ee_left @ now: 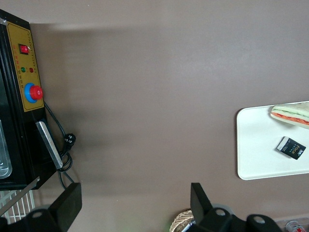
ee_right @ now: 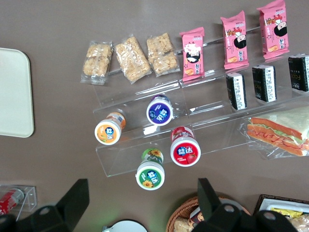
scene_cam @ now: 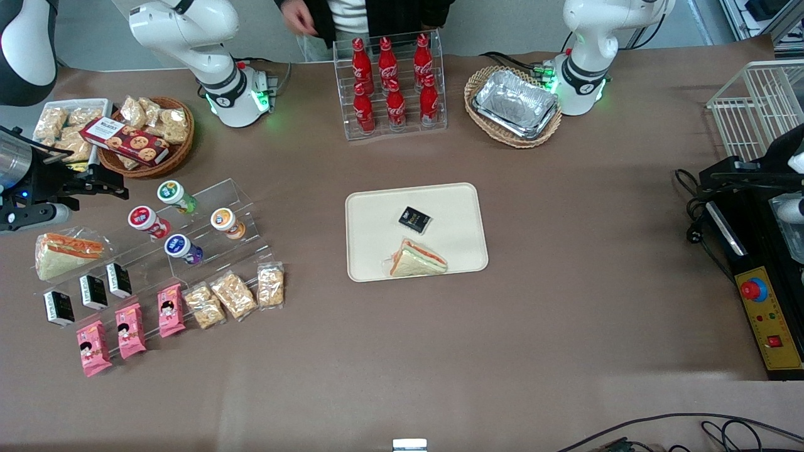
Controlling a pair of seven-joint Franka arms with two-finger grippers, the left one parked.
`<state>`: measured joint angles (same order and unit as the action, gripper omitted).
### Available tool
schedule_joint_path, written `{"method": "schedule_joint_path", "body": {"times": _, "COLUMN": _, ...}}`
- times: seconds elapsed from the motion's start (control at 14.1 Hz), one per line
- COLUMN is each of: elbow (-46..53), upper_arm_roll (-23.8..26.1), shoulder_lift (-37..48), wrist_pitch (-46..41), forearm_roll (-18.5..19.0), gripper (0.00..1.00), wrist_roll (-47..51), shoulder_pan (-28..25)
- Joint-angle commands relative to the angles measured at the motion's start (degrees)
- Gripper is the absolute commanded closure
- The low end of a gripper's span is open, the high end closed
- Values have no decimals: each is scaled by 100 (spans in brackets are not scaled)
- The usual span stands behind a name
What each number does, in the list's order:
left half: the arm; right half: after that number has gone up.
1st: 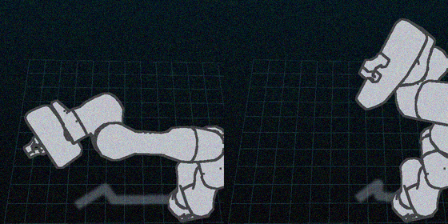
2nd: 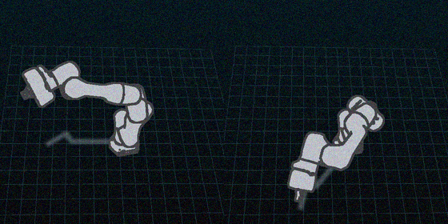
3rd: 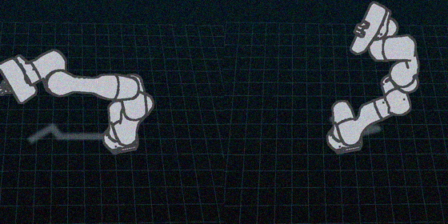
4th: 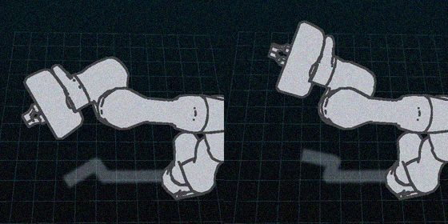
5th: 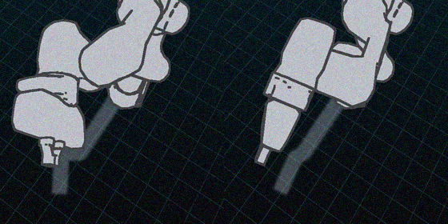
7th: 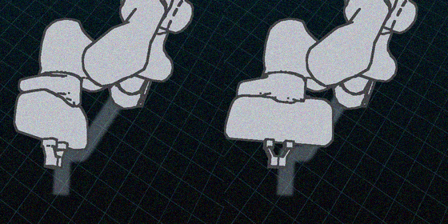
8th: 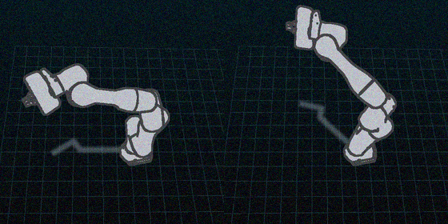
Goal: Place green gum on tray
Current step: 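Move the right gripper toward the acrylic stand of gum bottles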
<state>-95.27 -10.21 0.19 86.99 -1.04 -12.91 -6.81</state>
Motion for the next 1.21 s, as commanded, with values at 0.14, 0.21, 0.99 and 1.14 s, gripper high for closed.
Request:
{"method": "schedule_joint_path", "body": {"times": 0.14, "elbow": 104, "upper_arm_roll": -16, "shoulder_lift": -18, "wrist_pitch": 55, "forearm_roll": -27, "gripper": 0, "wrist_roll": -1, "shoulder_pan": 13}}
{"method": "schedule_joint_path", "body": {"times": 0.21, "elbow": 96, "upper_arm_roll": -16, "shoulder_lift": -19, "wrist_pitch": 116, "forearm_roll": -80, "gripper": 0, "wrist_roll": 8, "shoulder_pan": 13}}
{"method": "schedule_joint_path", "body": {"times": 0.99, "elbow": -535, "upper_arm_roll": -456, "shoulder_lift": 279, "wrist_pitch": 477, "forearm_roll": -195, "gripper": 0, "wrist_roll": -898, "shoulder_pan": -14}}
{"method": "schedule_joint_path", "body": {"times": 1.14, "elbow": -1026, "upper_arm_roll": -456, "shoulder_lift": 638, "wrist_pitch": 686, "forearm_roll": -195, "gripper": 0, "wrist_roll": -828, "shoulder_pan": -14}}
